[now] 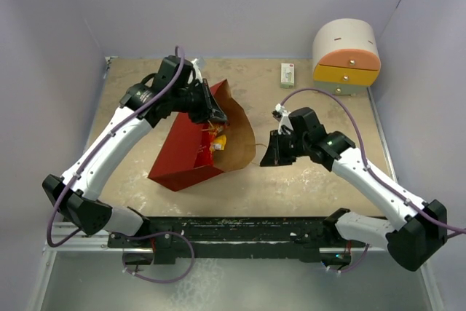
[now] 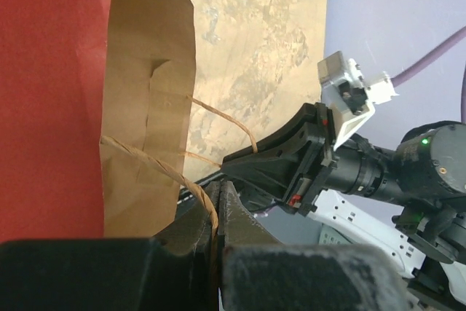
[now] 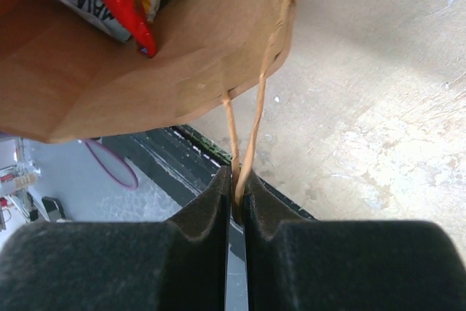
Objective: Take the snacks out of the paper bag
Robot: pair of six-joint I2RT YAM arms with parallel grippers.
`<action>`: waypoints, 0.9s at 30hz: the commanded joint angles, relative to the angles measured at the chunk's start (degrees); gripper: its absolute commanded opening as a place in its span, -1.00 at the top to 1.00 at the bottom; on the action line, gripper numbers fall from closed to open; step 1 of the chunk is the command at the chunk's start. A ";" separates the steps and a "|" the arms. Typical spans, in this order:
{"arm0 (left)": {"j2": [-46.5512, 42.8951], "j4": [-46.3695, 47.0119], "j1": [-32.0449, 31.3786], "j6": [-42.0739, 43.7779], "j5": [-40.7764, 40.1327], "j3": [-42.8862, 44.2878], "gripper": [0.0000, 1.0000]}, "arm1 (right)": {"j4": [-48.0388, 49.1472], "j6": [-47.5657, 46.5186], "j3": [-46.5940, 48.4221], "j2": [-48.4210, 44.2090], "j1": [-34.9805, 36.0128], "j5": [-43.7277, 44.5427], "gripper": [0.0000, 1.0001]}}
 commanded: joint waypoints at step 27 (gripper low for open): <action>1.62 -6.50 0.10 17.15 -4.23 10.96 1.00 | 17.69 28.71 16.11 14.67 0.23 1.30 -0.63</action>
